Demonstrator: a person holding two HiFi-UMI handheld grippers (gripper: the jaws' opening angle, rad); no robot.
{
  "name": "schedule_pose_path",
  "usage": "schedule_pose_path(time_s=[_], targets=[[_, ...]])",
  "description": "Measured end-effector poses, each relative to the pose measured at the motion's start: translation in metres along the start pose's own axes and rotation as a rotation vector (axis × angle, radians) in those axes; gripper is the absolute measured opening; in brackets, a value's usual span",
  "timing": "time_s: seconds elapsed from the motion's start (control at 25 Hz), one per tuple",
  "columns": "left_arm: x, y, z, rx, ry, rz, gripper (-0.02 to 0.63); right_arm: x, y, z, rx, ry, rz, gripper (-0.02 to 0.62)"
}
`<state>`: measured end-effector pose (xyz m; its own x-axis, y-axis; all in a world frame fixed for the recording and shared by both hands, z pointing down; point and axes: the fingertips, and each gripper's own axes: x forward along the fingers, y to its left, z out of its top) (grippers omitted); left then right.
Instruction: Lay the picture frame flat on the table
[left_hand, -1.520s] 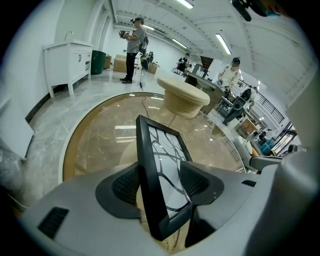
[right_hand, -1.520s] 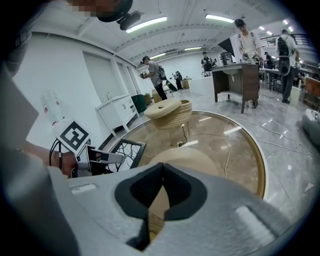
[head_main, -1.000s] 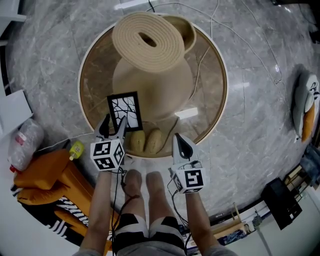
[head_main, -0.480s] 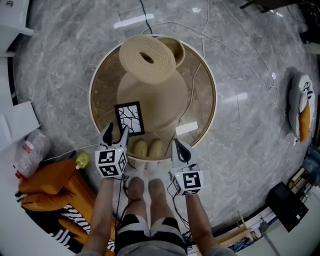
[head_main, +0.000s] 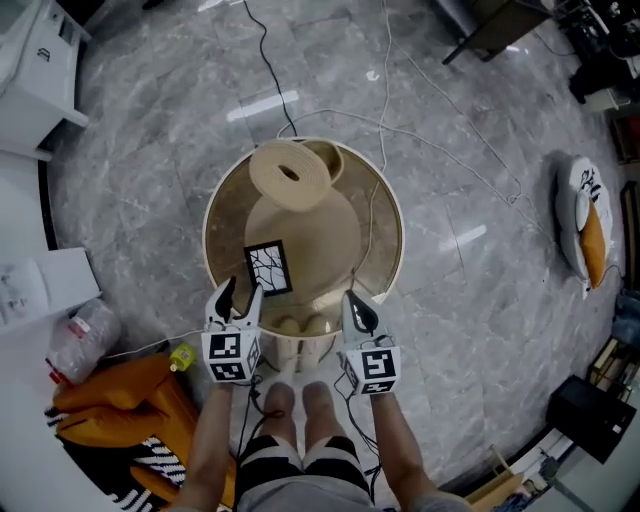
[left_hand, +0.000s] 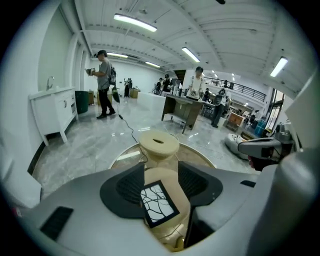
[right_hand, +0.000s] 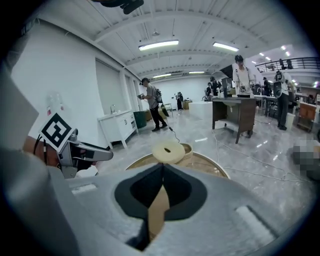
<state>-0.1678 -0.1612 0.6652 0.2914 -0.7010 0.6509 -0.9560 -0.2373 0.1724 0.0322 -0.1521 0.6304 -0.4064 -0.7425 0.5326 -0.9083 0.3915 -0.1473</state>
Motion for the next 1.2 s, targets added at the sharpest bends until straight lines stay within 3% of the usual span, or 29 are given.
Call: schedule_pose_path(time_s=[0.32, 0.56, 0.88, 1.2], targets=[[-0.075, -0.038, 0.09, 0.098, -0.135, -0.042, 0.17, -0.056, 0.011, 0.082, -0.032, -0.099, -0.037, -0.002], [-0.133, -0.063, 0.133, 0.195, -0.22, -0.052, 0.097, -0.104, 0.028, 0.134, -0.058, -0.17, -0.054, -0.002], [-0.212, -0.102, 0.183, 0.234, -0.306, -0.091, 0.039, -0.181, 0.045, 0.204, -0.101, -0.282, -0.076, -0.002], [-0.276, -0.125, 0.226, 0.255, -0.427, -0.089, 0.025, -0.242, 0.058, 0.252, -0.141, -0.391, -0.098, -0.002]])
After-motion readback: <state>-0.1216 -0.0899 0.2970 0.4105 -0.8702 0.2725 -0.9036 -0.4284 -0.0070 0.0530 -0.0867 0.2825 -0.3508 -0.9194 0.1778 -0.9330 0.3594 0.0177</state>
